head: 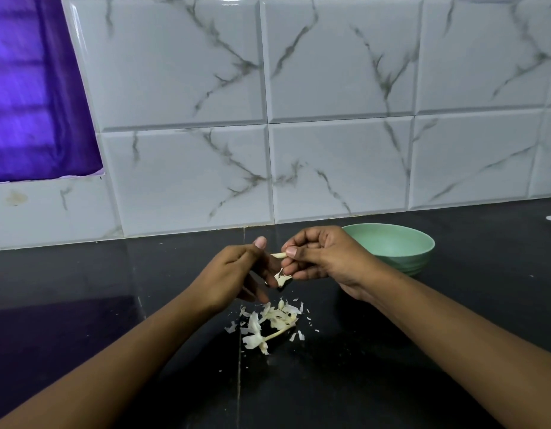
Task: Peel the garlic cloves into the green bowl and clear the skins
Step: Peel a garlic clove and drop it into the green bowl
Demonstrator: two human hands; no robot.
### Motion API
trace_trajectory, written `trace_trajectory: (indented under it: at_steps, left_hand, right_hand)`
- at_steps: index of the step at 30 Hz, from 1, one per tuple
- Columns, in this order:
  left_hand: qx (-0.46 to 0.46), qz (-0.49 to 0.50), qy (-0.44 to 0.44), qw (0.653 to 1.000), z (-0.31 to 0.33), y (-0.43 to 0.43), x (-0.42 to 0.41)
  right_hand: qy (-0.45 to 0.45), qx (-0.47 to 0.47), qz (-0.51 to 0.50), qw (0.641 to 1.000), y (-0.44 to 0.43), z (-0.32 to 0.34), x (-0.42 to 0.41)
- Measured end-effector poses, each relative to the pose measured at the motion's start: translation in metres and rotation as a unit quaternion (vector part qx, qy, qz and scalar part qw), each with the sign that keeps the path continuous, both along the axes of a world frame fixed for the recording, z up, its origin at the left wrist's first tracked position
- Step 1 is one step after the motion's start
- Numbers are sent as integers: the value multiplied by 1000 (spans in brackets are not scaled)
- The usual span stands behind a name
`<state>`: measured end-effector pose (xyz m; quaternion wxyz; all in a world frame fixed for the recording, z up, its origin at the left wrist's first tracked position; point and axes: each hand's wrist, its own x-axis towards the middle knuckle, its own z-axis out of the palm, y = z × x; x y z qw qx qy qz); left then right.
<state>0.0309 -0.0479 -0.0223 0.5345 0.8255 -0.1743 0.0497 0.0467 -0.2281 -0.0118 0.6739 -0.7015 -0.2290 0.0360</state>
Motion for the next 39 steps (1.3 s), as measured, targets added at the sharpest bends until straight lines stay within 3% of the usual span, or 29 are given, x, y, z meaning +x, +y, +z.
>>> trace_trajectory:
  at_steps: [6,11,16,23,28,31,35,39]
  left_hand:
    - [29,-11,6,999,-2,-5,0]
    - [-18,20,-32,999,-1,-3,2]
    - [-32,-6,-24,999,2,-8,-3]
    - [-116,-110,34,987,2,-10,-6]
    - [-140,-143,61,978,4,-4,-4]
    - [-118,-94,39,988,9,2,-4]
    - [36,43,-18,998,15,5,-1]
    - [23,79,60,995,27,-14,13]
  right_hand:
    - [-26,-33,16,999,4,-5,-1]
    - [-21,-22,-1,1000,-3,1,2]
    - [-101,-74,-1,992,3,-2,-1]
    - [-95,23,48,994,-1,4,-3]
    - [-81,54,7,995,-5,3,2]
    - [-71,71,-10,995,-9,6,3]
    - [-84,0,-17,996,-13,14,1]
    - [-128,-21,-81,988,-33,29,1]
